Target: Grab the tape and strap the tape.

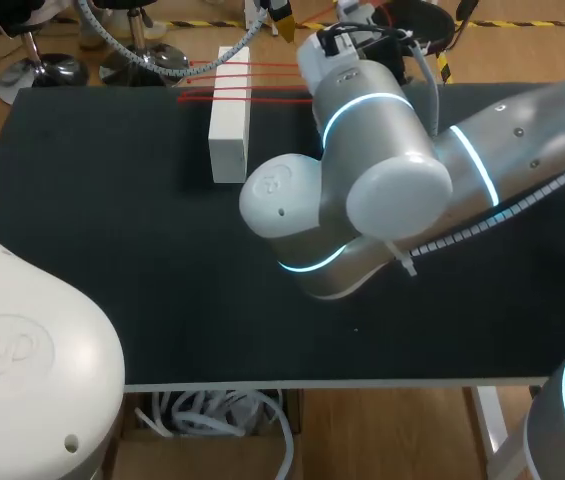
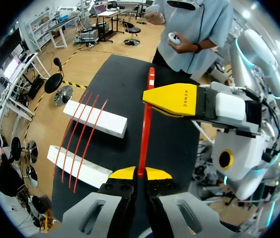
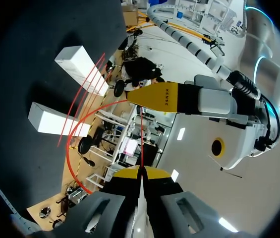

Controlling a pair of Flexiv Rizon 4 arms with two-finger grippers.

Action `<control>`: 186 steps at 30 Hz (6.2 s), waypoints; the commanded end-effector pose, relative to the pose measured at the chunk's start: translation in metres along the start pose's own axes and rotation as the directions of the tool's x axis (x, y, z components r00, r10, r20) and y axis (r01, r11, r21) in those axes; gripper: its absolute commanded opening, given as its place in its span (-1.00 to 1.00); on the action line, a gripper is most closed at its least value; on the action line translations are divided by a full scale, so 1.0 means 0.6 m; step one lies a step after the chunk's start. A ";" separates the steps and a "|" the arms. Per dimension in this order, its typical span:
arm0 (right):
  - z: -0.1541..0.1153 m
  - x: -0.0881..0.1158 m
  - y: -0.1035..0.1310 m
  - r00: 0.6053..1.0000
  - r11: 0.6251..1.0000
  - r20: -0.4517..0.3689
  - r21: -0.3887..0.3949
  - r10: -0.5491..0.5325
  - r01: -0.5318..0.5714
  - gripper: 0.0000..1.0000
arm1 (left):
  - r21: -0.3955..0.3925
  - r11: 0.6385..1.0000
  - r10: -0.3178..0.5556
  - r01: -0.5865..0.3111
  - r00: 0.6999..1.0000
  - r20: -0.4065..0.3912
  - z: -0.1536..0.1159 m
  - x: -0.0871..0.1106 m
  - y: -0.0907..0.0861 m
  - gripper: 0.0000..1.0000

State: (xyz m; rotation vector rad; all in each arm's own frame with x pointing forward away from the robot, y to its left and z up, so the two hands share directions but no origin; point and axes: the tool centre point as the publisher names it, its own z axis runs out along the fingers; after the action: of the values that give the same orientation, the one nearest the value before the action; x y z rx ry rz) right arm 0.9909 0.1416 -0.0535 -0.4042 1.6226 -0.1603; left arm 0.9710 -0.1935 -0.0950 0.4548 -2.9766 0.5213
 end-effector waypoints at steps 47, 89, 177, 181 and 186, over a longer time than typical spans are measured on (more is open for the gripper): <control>-0.003 -0.003 -0.012 0.999 0.999 -0.032 -0.032 -0.023 0.022 -1.00 | -0.003 1.000 -0.001 0.001 1.000 0.001 -0.001 0.000 -0.001 -1.00; -0.010 0.006 0.019 0.998 0.999 -0.038 -0.006 -0.049 0.048 -1.00 | -0.003 1.000 -0.001 0.001 1.000 0.001 -0.001 0.000 -0.001 -1.00; -0.009 -0.002 0.003 0.958 0.853 -0.283 -0.484 0.055 -0.192 -1.00 | -0.003 1.000 -0.001 0.001 1.000 0.001 -0.001 0.000 -0.001 -1.00; -0.010 0.001 0.008 0.957 0.842 -0.282 -0.500 0.063 -0.203 -1.00 | -0.003 1.000 -0.001 0.001 1.000 0.001 -0.001 0.000 -0.001 -1.00; -0.014 0.004 0.018 0.956 0.830 -0.283 -0.514 0.073 -0.216 -1.00 | -0.003 1.000 -0.001 0.001 1.000 0.001 -0.001 0.000 -0.001 -1.00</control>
State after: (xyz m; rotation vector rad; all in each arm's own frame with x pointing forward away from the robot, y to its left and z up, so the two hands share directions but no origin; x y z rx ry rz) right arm 0.9821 0.1548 -0.0591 -0.6132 1.9435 0.2546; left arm 0.9710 -0.1934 -0.0949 0.4547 -2.9766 0.5203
